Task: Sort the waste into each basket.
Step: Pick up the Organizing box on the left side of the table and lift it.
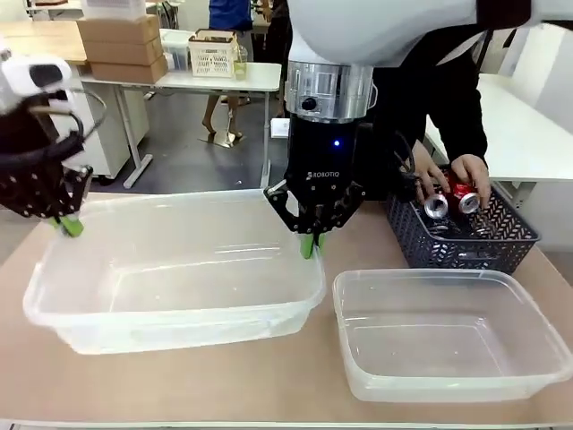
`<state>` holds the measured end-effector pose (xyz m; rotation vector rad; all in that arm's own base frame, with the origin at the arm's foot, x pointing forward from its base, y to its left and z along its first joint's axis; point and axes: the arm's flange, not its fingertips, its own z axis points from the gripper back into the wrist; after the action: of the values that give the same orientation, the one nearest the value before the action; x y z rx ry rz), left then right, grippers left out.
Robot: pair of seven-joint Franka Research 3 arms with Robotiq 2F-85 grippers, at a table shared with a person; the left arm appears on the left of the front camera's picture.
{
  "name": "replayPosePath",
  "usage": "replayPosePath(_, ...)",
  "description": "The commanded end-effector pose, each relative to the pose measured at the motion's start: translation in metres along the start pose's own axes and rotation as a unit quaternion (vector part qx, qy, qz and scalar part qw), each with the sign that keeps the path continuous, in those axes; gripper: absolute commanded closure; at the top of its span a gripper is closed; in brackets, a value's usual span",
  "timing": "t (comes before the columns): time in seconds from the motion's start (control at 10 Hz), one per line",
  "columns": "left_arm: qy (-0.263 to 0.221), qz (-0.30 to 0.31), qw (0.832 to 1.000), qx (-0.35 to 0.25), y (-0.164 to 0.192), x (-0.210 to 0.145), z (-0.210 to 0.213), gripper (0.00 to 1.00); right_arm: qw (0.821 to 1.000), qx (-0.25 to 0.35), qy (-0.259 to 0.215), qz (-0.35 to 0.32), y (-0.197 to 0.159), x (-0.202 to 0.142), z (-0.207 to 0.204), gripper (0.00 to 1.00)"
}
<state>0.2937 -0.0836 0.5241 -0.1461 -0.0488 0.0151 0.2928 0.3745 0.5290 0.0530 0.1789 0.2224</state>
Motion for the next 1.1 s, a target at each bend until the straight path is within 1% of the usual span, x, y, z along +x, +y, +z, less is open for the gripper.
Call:
replayPosePath(0.0,0.01,0.0,1.0,0.023,0.019,0.0,-0.02,1.0,0.999,-0.008,-0.003,-0.038,0.007,0.006,-0.015,1.0)
replayPosePath(0.1,0.01,0.0,1.0,0.023,0.019,0.0,-0.02,1.0,1.0,0.0,0.0,0.0,0.0,0.0,0.0,0.92)
replayPosePath(0.2,0.011,0.002,1.0,0.002,0.004,-0.002,-0.01,0.92,0.999,0.01,0.029,0.009,-0.008,0.004,-0.007,0.92)
replayPosePath(0.3,-0.006,-0.002,1.0,0.002,-0.011,0.006,-0.004,0.92,0.999,0.018,0.037,-0.004,-0.021,0.014,-0.002,0.92)
replayPosePath(0.4,-0.015,-0.018,1.0,-0.003,-0.029,0.015,0.005,0.92,0.998,0.028,0.049,-0.024,-0.038,0.025,0.005,0.92)
replayPosePath(0.5,-0.014,-0.031,0.999,-0.018,-0.047,0.024,0.012,0.92,0.997,0.038,0.059,-0.03,-0.053,0.033,0.007,0.92)
replayPosePath(0.6,-0.007,-0.034,0.999,-0.013,-0.068,0.037,0.014,0.92,0.997,0.045,0.061,-0.031,-0.068,0.036,0.007,0.92)
replayPosePath(0.7,0.007,-0.044,0.999,0.002,-0.096,0.057,0.008,0.92,0.995,0.061,0.054,-0.056,-0.091,0.034,0.009,0.92)
replayPosePath(0.8,0.018,-0.049,0.999,0.006,-0.117,0.067,0.003,0.92,0.994,0.063,0.053,-0.068,-0.108,0.031,0.008,0.92)
replayPosePath(0.9,0.013,-0.051,0.999,0.006,-0.14,0.076,-0.002,0.92,0.992,0.072,0.05,-0.087,-0.126,0.03,0.004,0.92)
replayPosePath(1.0,-0.002,-0.049,0.999,-0.01,-0.158,0.081,-0.007,0.92,0.991,0.083,0.045,-0.09,-0.142,0.031,0.001,0.92)
